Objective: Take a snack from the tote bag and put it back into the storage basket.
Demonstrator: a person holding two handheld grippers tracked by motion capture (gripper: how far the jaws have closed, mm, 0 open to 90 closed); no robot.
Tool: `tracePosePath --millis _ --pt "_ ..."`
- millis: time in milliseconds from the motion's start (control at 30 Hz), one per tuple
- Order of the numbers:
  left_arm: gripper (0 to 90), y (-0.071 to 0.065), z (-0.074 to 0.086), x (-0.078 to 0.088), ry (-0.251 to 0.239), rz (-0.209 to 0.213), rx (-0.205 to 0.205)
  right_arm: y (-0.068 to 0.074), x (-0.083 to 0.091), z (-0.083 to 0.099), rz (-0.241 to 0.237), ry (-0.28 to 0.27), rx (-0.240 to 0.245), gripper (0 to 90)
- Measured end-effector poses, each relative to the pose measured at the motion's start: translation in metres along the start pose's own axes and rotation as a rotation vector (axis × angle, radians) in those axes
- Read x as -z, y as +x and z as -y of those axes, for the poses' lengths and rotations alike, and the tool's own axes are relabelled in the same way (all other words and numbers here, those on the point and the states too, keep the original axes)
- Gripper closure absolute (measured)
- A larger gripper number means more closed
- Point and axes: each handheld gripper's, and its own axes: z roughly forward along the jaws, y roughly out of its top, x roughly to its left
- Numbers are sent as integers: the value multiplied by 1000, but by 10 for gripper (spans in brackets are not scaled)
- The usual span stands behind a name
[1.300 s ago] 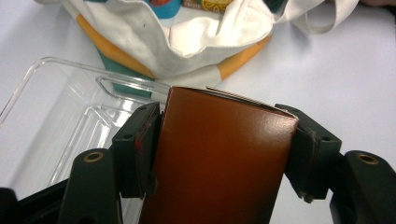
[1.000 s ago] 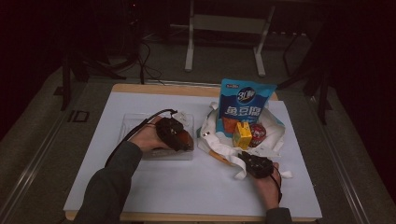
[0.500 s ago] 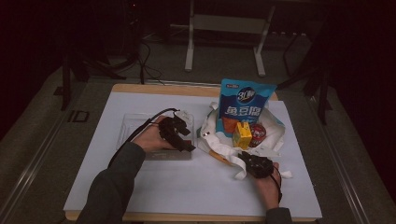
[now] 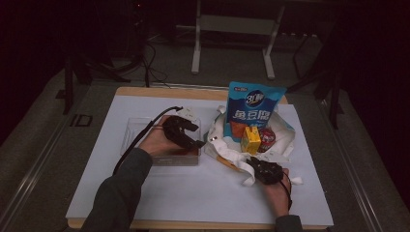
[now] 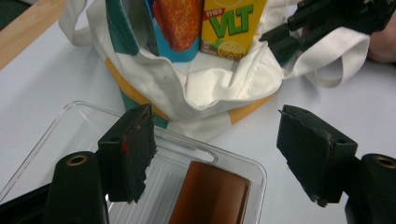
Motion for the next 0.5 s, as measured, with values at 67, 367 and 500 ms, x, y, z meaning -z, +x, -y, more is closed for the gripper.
tracePosePath --millis 67,367,500 --pt "295 0 -1 1 -9 15 6 0 0 0 0 0 0 747" --pt "345 -5 -12 3 -57 5 20 0 0 0 3 -2 3 745" --pt "370 -8 -17 1 -61 19 21 0 0 0 0 -2 2 736"
